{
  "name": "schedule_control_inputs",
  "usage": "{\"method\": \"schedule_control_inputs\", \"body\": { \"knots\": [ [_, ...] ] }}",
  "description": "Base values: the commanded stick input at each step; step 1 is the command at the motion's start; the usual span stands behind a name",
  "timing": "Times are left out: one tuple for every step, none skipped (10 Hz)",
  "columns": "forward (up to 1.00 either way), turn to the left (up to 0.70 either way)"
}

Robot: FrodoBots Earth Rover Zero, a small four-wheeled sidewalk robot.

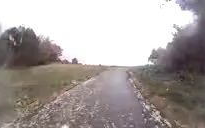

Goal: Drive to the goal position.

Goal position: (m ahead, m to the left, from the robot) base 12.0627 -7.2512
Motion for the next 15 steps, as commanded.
{"method": "schedule_control_inputs", "body": {
  "knots": [
    [1.00,0.00],
    [1.00,0.00],
    [1.00,0.00],
    [1.00,0.00],
    [1.00,0.00],
    [1.00,0.00],
    [1.00,0.00],
    [1.00,0.00],
    [1.00,0.00],
    [1.00,0.00],
    [1.00,0.00],
    [1.00,0.00],
    [1.00,-0.03],
    [1.00,-0.10],
    [1.00,-0.18]
  ]
}}
